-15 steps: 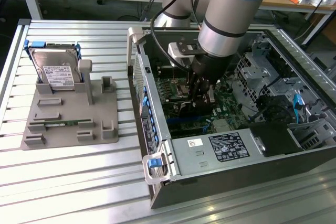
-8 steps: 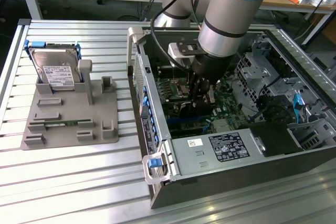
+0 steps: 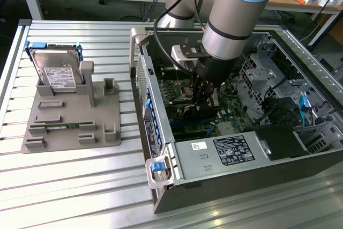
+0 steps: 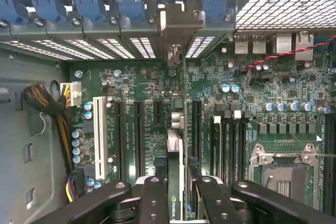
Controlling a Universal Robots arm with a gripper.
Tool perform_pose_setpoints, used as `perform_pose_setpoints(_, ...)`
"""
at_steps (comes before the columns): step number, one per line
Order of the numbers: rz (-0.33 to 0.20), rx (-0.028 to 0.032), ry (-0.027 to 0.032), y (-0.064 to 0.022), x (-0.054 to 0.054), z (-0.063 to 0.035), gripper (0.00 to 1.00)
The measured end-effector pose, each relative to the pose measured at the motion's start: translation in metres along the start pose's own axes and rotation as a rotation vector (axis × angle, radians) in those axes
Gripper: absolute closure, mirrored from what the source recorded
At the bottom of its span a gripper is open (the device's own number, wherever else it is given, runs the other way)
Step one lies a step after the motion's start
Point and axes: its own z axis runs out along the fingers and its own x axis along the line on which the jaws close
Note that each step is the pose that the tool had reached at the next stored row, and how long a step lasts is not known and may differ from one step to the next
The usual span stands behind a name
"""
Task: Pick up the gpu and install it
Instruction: 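Insert the gpu into the slot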
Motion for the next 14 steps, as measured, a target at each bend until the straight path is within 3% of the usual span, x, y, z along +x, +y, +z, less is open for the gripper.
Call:
perform_pose_setpoints(8,0.000,0.0000,0.0004,0.0000,0.0000,0.0008,0.74)
perform_pose_setpoints(11,0.000,0.0001,0.0052,-0.0001,-0.0003,0.0003,0.74)
perform_pose_setpoints(14,0.000,-0.0005,0.0055,0.0000,-0.0009,0.0008,0.74)
